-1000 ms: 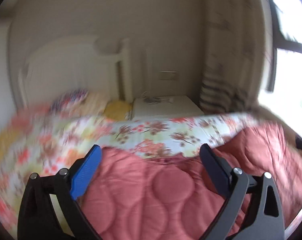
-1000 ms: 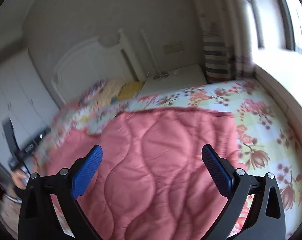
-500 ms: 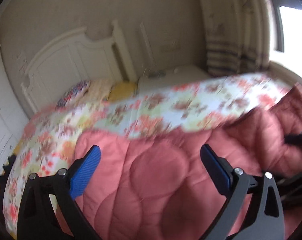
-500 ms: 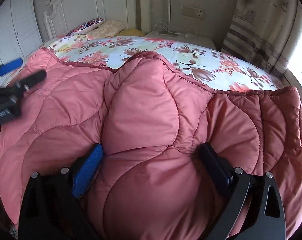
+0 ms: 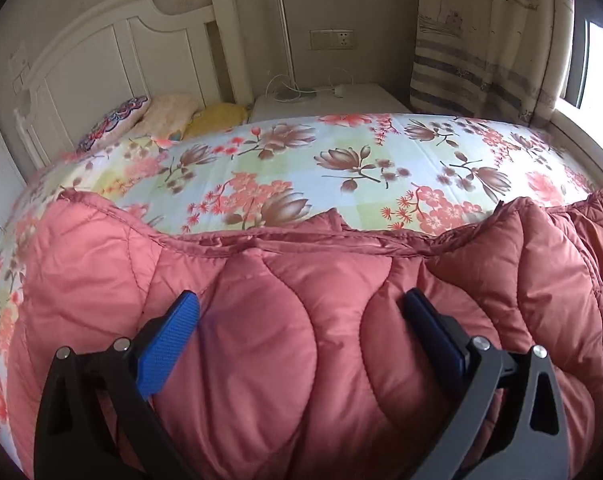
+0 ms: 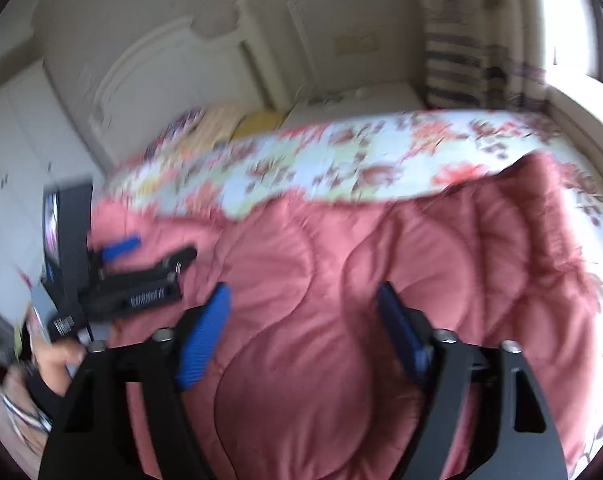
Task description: Fold large clothes
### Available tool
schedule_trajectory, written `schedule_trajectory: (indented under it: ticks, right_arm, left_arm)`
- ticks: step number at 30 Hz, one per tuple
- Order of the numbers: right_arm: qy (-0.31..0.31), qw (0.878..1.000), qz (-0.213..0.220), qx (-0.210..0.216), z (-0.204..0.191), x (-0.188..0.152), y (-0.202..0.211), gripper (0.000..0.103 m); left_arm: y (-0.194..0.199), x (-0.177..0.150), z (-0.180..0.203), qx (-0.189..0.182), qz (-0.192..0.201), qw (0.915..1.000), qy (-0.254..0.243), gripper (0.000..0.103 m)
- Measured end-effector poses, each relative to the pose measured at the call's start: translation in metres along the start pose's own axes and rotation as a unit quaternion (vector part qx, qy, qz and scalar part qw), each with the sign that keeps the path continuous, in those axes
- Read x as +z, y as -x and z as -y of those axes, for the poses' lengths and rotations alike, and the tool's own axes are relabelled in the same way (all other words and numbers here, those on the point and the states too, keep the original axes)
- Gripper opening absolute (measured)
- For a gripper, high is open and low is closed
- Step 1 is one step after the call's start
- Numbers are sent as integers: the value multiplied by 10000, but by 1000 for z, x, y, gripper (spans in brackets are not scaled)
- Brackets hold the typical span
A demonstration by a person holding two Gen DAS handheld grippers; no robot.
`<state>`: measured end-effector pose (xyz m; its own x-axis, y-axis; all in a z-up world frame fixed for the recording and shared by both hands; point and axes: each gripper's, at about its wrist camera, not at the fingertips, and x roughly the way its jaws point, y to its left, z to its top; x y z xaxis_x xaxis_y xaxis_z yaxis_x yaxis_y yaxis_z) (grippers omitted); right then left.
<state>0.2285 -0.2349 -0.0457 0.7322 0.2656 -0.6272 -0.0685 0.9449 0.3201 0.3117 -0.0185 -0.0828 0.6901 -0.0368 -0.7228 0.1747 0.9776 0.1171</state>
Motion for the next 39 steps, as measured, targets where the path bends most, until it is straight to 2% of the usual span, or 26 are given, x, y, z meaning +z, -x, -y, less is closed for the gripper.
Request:
schedule_trajectory:
  ticks: [1,2,3,5,7,8,9,10,11,14,18,20,22,25,26,29,31,33,35,37,39]
  right_arm:
    - [-21,9999,103,17,-2,3,5,56]
    - [43,9997,227,33,-9,8,10,45]
    - [232,9992,312,-54,-19,11,12,38]
    - [706,9961,387,-367,-42,14,5,31]
    - [923,9945,236,-434,-54,14,-12,30]
    - [1072,9926,22,-575,-57,13,-31,29]
    - [1260,9880,-299,-846,-57,10,-55,29]
    - [1265,9842,-800,-950,-52,6,-81,29]
    - [1169,9845,-968,-884,-47,4,-90,29]
    - [1107,9825,-1122,-993,-52,15,-86,28]
    - [1261,9846,-721,-975,-65,29,-76,28]
    - [1440,9815,-678,-1063,-70,30,-84,28]
    - [1539,9722,-1100,-1376,-62,24,-112,29]
    - [1323,9772,-1115,-1229,-56,26,-109,29]
    - [1265,9788,-1042,-1225,-55,29,-100,29]
    - [1115,9847,-440,-1262,-42,36,-59,29]
    - [977,9839,-265,-1470,-21,40,-41,29]
    - [801,9773,-335,-1931,7,44,-38,29]
    - [427,9749,-565,-2110,39,43,-43,29]
    - [71,9760,-792,-2028,69,36,-54,39]
    - [-405,9837,-692,-1612,88,32,-51,43]
  left_arm:
    - [1,0,1,21,29,10000,-8,101]
    - [1,1,1,32,41,10000,-13,101]
    - [1,0,1,18,34,10000,-9,101]
    - [0,0,-1,-39,18,10000,32,101]
    - [-2,-1,-3,-120,-2,9999,90,101]
    - [-2,-2,-4,-162,-13,9998,124,101]
    - [-2,-2,-6,-217,-19,9996,190,101]
    - [-2,-3,-8,-215,-29,9995,231,101]
    - [-3,-3,-10,-245,-60,9993,273,101]
    - [-6,-3,-10,-299,-118,9990,297,101]
    - [-6,-2,-11,-332,-106,9989,325,101]
    - [-6,-2,-12,-379,-110,9985,374,101]
    - [-7,-2,-13,-387,-122,9984,394,101]
    - [-8,-3,-12,-390,-147,9984,387,101]
    - [-8,-2,-12,-393,-150,9983,391,101]
    - [-8,-3,-12,-401,-137,9983,398,101]
    - [-8,-3,-12,-387,-148,9984,388,101]
    - [-8,-3,-12,-378,-148,9985,370,101]
    - [-9,-3,-11,-389,-155,9985,345,101]
    - [-9,-3,-10,-365,-162,9987,321,101]
    - [-9,-4,-11,-373,-165,9986,329,101]
